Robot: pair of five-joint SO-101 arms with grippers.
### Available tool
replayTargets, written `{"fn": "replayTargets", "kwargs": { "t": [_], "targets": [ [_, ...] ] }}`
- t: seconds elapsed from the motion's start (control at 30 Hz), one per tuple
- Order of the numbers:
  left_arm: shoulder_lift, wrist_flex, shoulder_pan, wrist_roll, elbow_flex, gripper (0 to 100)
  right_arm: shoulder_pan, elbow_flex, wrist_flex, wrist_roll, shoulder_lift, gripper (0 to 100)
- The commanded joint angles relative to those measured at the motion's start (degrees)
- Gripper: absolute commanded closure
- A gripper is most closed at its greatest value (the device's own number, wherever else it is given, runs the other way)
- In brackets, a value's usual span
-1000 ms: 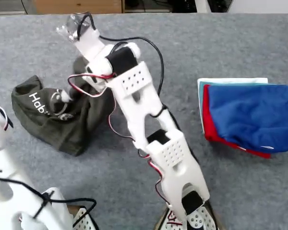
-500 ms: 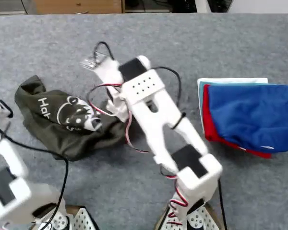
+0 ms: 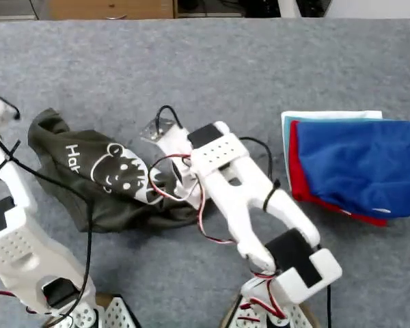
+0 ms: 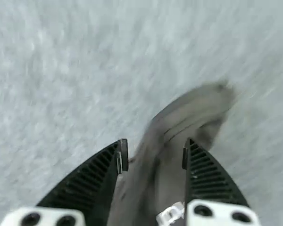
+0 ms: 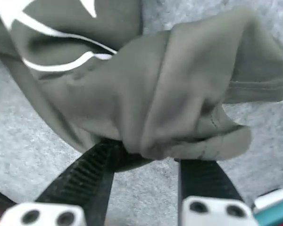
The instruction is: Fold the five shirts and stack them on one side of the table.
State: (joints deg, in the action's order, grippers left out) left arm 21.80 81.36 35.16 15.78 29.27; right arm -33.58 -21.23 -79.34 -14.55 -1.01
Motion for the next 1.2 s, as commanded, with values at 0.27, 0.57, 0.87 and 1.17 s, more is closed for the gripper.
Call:
{"fn": "replayTargets", "kwargs": {
  "t": [0.27,0.57,0.87,1.17],
  "targets": [
    [15.5,0.2,-2.4,3.4,19.8,80,4.4,11.2,-18.8,-6.0,10.7,80.3],
    [28.0,0.4,-7.4,3.8,33.1,80,22.5,8.7,4.9,-6.9,10.2,80.3],
    [36.8,9.8,-6.6,-2.1,34.6,98,13.1,3.5,42.9,13.0,0.4,80.3],
    [38.6,19.7,-1.9,-3.7,42.5,98,12.2,7.6,52.9,13.1,-12.2,80.3]
  ]
}}
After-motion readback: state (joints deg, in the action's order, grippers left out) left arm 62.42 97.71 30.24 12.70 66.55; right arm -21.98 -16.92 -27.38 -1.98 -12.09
